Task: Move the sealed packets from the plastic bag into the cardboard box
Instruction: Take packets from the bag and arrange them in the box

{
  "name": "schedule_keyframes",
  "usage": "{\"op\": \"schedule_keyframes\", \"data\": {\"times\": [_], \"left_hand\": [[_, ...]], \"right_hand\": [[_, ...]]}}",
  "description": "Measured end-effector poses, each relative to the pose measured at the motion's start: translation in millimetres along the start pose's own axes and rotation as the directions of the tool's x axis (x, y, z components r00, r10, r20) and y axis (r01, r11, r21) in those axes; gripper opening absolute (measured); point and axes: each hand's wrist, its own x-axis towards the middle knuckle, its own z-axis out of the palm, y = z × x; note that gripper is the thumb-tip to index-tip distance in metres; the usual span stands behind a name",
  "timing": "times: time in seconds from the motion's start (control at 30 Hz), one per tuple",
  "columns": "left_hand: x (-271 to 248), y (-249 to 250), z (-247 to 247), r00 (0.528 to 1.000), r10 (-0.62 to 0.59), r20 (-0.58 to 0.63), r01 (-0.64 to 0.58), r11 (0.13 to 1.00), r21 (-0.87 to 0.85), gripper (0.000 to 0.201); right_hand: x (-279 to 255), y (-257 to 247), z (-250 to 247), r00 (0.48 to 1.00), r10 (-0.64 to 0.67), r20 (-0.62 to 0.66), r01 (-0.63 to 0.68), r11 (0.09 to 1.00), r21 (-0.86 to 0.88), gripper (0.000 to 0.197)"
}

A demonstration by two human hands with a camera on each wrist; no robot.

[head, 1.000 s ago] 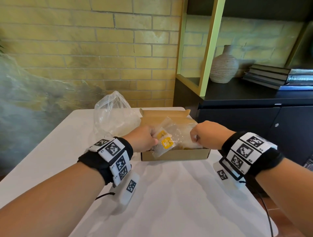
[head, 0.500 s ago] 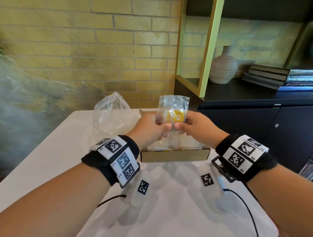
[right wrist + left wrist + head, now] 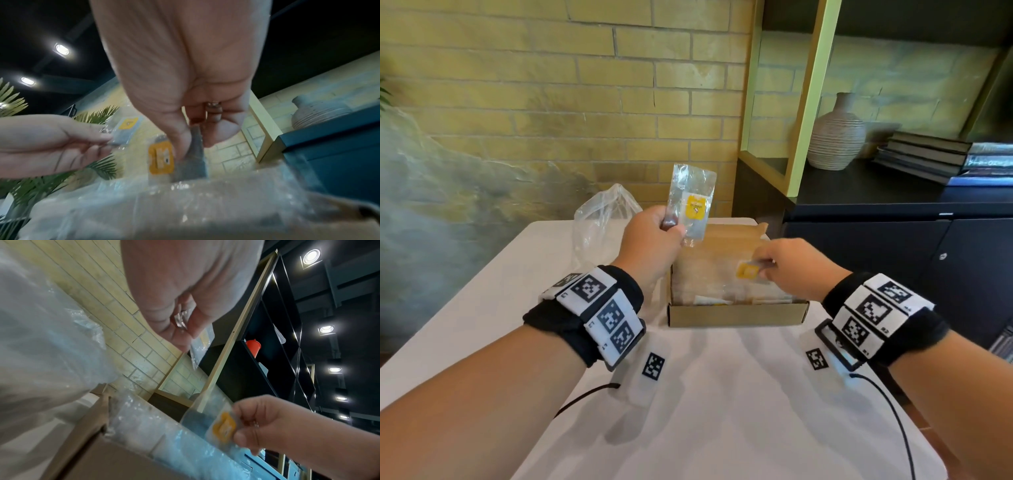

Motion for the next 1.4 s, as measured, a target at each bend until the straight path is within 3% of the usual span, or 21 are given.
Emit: {"op": "schedule_keyframes", "data": {"times": [0.13, 0.3, 0.37, 0.47, 0.57, 0.63, 0.7, 0.77, 0.9, 1.07, 1.27, 1.4], "left_hand": [[-1, -2, 2, 0.999, 0.024, 0.026, -0.024, 1.000, 0.007, 0.013], [-1, -5, 6, 0.997, 0.048, 0.058, -0.050, 0.998, 0.023, 0.005], [-3, -5, 9, 0.994, 0.043, 0.104, -0.045, 0.999, 0.016, 0.009], [-9, -2, 17, 0.977, 0.037, 0.210, -0.039, 0.999, 0.004, 0.018], [-12, 1, 26, 0.944, 0.065, 0.324, -0.121, 0.980, 0.156, 0.014], [-14, 1, 29, 0.909, 0.026, 0.417, -0.158, 0.945, 0.286, 0.022], [-17, -4, 30, 0.857, -0.064, 0.511, -0.160, 0.910, 0.383, 0.026], [-20, -7, 29, 0.837, -0.131, 0.532, -0.165, 0.866, 0.472, 0.029], [-20, -7, 23, 0.833, -0.131, 0.537, -0.201, 0.833, 0.515, 0.032], [-19, -2, 12, 0.847, -0.100, 0.522, -0.209, 0.840, 0.501, 0.032], [-10, -4, -11, 0.957, -0.030, 0.288, -0.103, 0.894, 0.436, 0.025], [5, -15, -31, 0.993, -0.083, 0.087, 0.038, 0.902, 0.430, 0.027]], "right_hand": [[2, -4, 6, 0.999, 0.013, 0.030, -0.014, 0.999, 0.038, 0.032], [3, -5, 4, 0.998, 0.001, 0.059, -0.004, 0.998, 0.055, 0.027], [2, -4, 3, 1.000, 0.013, -0.009, -0.011, 0.984, 0.175, 0.028], [5, -6, 1, 0.993, 0.031, -0.116, 0.029, 0.878, 0.477, 0.018], [7, -12, -1, 0.981, 0.042, -0.188, 0.087, 0.774, 0.627, 0.006], [11, -10, -4, 0.959, 0.091, -0.268, 0.109, 0.753, 0.649, 0.016], [15, -4, -7, 0.930, 0.139, -0.340, 0.105, 0.786, 0.609, 0.019], [16, 1, -7, 0.922, 0.138, -0.362, 0.070, 0.860, 0.506, 0.011], [12, 5, 0, 0.977, 0.057, -0.206, 0.002, 0.962, 0.273, 0.007], [5, 0, 6, 0.999, 0.026, -0.035, -0.022, 0.993, 0.112, 0.020], [5, -5, 9, 0.998, -0.024, 0.055, 0.021, 0.999, 0.049, 0.040], [-1, -13, 18, 0.933, -0.067, 0.355, 0.098, 0.993, -0.071, 0.069]]}}
